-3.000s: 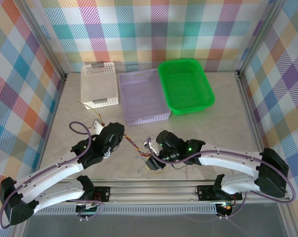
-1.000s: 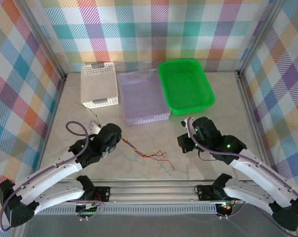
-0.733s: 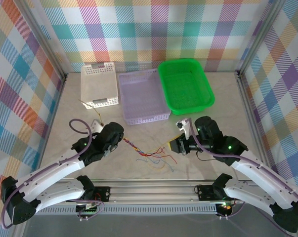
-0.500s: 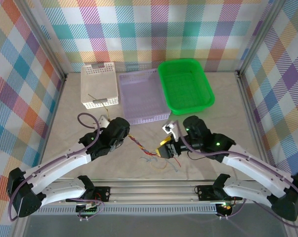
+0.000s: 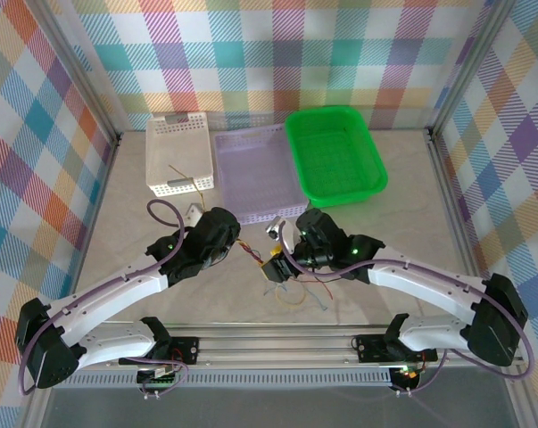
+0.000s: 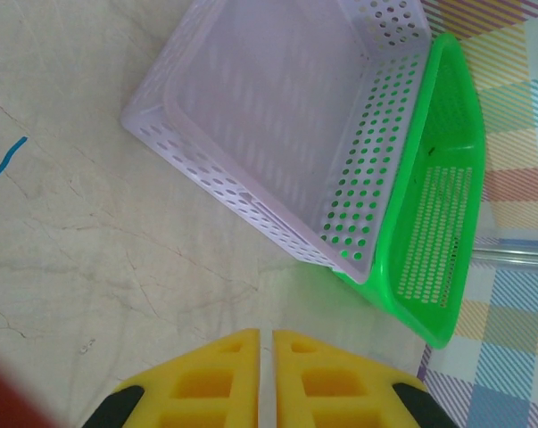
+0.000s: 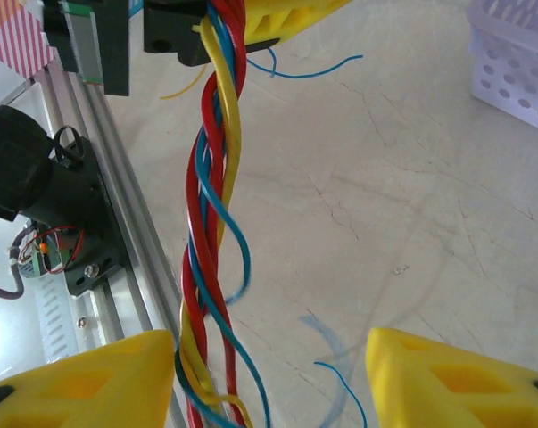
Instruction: Untangle the cables
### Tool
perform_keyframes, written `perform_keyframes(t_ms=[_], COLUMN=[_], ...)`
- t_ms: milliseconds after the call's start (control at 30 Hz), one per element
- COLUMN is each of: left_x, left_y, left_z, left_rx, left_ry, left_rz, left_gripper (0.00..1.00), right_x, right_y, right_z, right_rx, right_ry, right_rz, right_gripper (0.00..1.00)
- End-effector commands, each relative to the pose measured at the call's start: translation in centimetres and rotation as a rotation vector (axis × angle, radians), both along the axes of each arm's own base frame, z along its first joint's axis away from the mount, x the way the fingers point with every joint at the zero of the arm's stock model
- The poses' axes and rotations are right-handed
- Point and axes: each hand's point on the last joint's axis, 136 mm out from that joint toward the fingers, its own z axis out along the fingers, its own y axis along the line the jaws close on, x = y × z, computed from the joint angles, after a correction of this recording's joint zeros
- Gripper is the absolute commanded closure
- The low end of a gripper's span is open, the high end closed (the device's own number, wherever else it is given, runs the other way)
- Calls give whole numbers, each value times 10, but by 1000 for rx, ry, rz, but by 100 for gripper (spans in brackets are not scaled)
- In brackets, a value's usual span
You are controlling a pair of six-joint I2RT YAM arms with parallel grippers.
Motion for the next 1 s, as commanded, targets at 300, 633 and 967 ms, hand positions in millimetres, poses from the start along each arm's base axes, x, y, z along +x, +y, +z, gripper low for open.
perform_keyframes(t_ms=[300,633,967], left_x=[7,-3,-25], left_y=[-6,21,52], left_z=[18,27,29], left_rx=[-28,41,136], left_ry=[-40,-56,-63], left_rz=[-22,-37,-55], left_gripper=[100,47,13], right_x=[-2,-2,-30], right_y=[15,-17,-26], right_z=[16,28,45], right_rx=[74,36,92], right_ry=[-32,-87,-45], right_rz=[29,-43,49], right_gripper=[100,100,100])
